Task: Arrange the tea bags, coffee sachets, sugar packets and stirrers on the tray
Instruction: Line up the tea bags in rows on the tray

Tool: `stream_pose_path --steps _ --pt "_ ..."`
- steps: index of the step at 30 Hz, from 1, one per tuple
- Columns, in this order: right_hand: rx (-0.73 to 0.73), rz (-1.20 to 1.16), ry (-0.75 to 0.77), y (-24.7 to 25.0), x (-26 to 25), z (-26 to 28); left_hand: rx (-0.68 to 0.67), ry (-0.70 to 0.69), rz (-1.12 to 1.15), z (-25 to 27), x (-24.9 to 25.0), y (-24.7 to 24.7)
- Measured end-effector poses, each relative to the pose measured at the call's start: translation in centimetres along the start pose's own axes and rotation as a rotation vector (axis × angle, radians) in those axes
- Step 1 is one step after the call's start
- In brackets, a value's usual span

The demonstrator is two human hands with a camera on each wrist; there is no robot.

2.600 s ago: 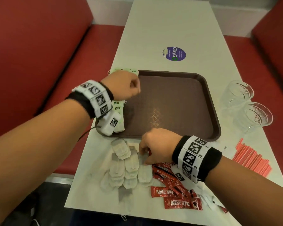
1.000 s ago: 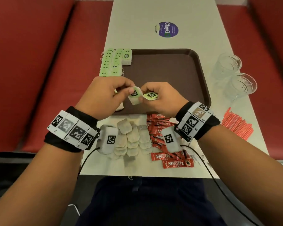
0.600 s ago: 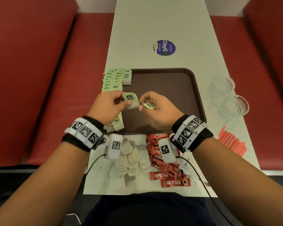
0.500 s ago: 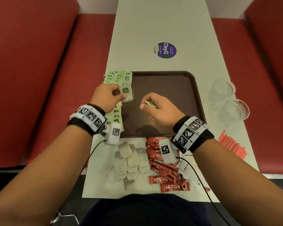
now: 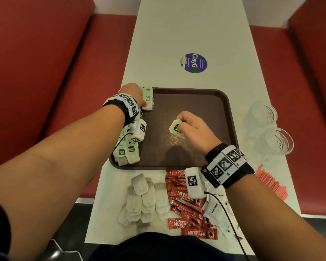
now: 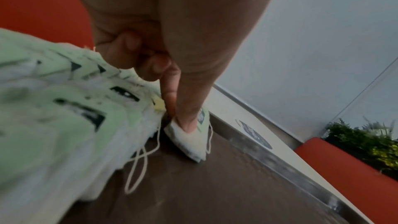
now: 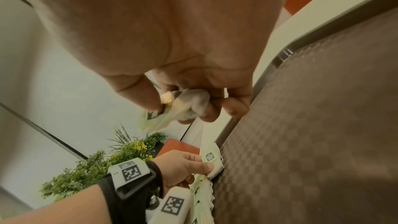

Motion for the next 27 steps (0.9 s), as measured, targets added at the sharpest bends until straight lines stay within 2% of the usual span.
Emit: stream_pose_path --steps 3,5,9,13,15,18,22,24,27 --pt "0.022 0.001 0.036 0.3 0.1 -0.2 0.04 -0.001 -0.045 -0.3 0.3 0.4" --pt "0.041 0.025 0.061 0.5 0.1 -0.3 0.071 -0.054 -0.04 -0.4 1.3 0.7" --pt "0.09 0.032 0.073 0.9 0.4 -0.7 -0.065 -0.181 -0.137 -0.1 3.5 -1.3" --pt "0.127 0.027 0.074 1.2 0.6 -0.8 -0.093 -0.165 -0.141 0.0 3.0 -2.3" --pt "0.126 0.019 0.064 1.0 0.7 -0.9 -0.027 -0.207 -0.07 0.5 3.3 -1.3" --pt "0.13 0.017 0.057 1.1 0.9 -1.2 0.051 -0.37 0.215 3.9 4.8 1.7" --pt "0.14 0.011 0.067 1.3 1.0 -1.6 -0.059 -0.474 0.491 9.9 5.6 3.2" --pt "0.14 0.005 0.09 1.2 0.8 -1.7 -0.117 -0.546 0.509 12.1 5.8 2.5" --pt "0.111 0.064 0.098 0.6 1.0 -2.0 -0.056 -0.595 0.479 13.2 5.3 1.6"
Point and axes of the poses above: each hand's wrist, its own z-axis away from the middle knuckle, its own y-axis out of the back of the hand, x = y × z, the point moved 9 cm from there along -z, towards the middle knuckle, and after that the axes turned 2 degrees about x, right-handed, at the moved point
